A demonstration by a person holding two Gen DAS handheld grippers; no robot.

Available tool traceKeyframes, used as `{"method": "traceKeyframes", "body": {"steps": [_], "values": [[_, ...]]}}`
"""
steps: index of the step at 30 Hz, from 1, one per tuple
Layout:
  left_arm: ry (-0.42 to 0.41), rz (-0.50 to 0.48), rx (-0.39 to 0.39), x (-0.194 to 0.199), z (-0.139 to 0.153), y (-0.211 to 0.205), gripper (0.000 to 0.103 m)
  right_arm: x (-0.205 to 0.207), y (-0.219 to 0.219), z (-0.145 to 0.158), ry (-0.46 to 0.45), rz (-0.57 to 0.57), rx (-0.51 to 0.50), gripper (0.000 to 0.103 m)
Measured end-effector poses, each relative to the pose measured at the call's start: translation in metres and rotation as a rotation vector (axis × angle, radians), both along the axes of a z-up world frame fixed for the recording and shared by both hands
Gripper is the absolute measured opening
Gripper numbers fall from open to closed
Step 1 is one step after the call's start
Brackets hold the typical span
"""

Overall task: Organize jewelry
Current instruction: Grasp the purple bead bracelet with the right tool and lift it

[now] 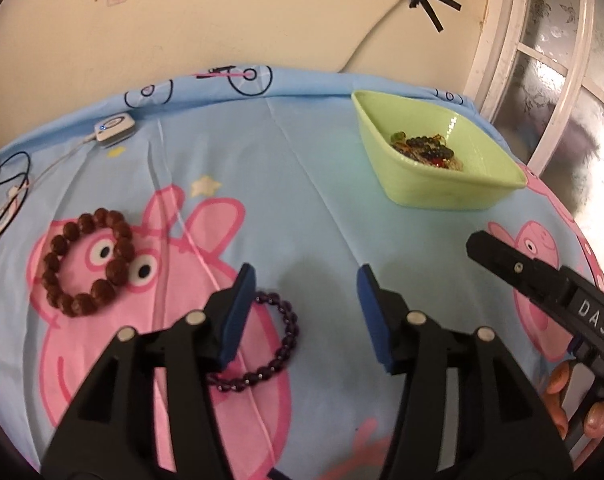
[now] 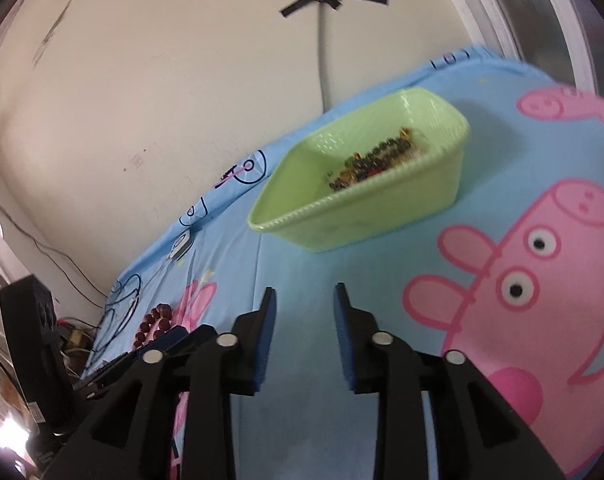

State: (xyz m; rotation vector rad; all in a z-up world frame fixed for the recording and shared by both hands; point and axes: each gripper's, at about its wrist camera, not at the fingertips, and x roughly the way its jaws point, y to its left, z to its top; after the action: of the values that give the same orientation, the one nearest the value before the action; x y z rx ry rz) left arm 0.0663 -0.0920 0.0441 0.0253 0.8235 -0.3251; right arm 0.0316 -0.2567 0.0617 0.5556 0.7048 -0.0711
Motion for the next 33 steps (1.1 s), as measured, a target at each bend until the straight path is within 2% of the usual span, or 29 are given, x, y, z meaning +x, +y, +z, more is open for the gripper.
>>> {"method": "traceKeyframes", "body": {"steps": [4,15,18,20,22,24,26,29,31,33], "values": [[-0.003,0.006,0.003,-0.001,0.000,0.000,0.051,-0.003,-0.008,-0.005,-0.009,-0.027,0.053,0.011],[0.003,0.005,-0.007,0.000,0.000,0.002,0.052,-0.003,-0.010,-0.008,-0.003,-0.006,0.073,0.011],[0.018,0.011,-0.059,0.002,0.005,0.022,0.052,0.001,-0.010,-0.009,0.003,0.005,0.075,0.011],[0.038,0.059,-0.145,0.006,0.011,0.056,0.052,0.004,-0.008,-0.011,0.018,0.034,0.079,0.011],[0.056,0.105,-0.193,0.010,0.014,0.088,0.052,0.009,-0.005,-0.013,0.046,0.074,0.080,0.011],[0.047,0.144,-0.183,0.008,0.019,0.109,0.052,0.014,0.001,-0.014,0.067,0.106,0.065,0.011],[0.030,0.142,-0.169,0.003,0.023,0.118,0.052,0.021,0.010,-0.013,0.085,0.159,0.037,0.011],[0.037,0.088,-0.143,-0.005,0.023,0.106,0.052,0.036,0.033,-0.013,0.110,0.267,-0.019,0.011],[0.050,0.033,-0.083,-0.009,0.016,0.087,0.051,0.046,0.050,-0.013,0.136,0.345,-0.069,0.011],[0.074,0.006,-0.015,-0.008,0.005,0.072,0.035,0.057,0.068,-0.013,0.153,0.420,-0.125,0.011]]}}
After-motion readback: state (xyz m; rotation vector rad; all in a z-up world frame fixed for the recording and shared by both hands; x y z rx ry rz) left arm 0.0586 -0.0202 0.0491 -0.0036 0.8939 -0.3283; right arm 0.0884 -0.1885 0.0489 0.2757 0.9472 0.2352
